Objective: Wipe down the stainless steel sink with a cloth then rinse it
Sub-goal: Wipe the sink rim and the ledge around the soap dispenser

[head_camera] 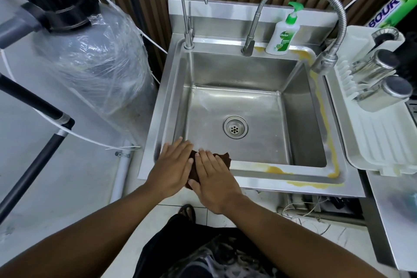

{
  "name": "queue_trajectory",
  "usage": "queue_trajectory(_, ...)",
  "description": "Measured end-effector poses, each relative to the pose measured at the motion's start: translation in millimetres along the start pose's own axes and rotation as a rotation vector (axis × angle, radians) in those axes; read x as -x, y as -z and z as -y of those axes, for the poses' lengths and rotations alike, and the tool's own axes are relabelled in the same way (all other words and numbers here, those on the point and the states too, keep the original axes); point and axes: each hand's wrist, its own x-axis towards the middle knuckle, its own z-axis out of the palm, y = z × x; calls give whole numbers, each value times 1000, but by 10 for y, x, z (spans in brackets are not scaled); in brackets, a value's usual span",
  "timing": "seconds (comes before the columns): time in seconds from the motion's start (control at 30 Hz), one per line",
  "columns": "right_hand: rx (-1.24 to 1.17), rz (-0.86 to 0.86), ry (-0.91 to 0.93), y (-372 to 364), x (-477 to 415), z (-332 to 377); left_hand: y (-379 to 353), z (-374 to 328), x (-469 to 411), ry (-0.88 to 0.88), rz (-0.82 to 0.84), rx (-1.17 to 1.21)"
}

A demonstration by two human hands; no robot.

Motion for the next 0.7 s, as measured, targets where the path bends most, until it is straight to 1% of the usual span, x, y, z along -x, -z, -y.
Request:
queue_trajectory(0.07,47,-37,-5,-42,96,-137,-37,-132,-78,-15,18,-15)
queue_trajectory(0.2,109,-29,-102,-61,380,-476,-115,-428,-294,-51,75,-52)
queue_trajectory(0.33,115,14,-176,84,683,-830,-209,-655,-506,-23,132,-17)
queue_trajectory(0.43,86,16,-313,162,835,-969,-280,-813,-670,31,200,-17)
queue_trajectory(0.5,56,-19,-445,211,844,-890,-316,-902,-739,60,216,-13)
queue_trajectory(0.6,-89,-78,-611,214,708,-581,-305,-928,-767,107,186,1)
queue_trajectory(0.63,-144,-105,-632,182,653,-463,-284,-921,-767,125,169,19)
queue_trajectory(0.7,-200,-155,-597,90,573,-260,-259,-916,-777,145,152,53)
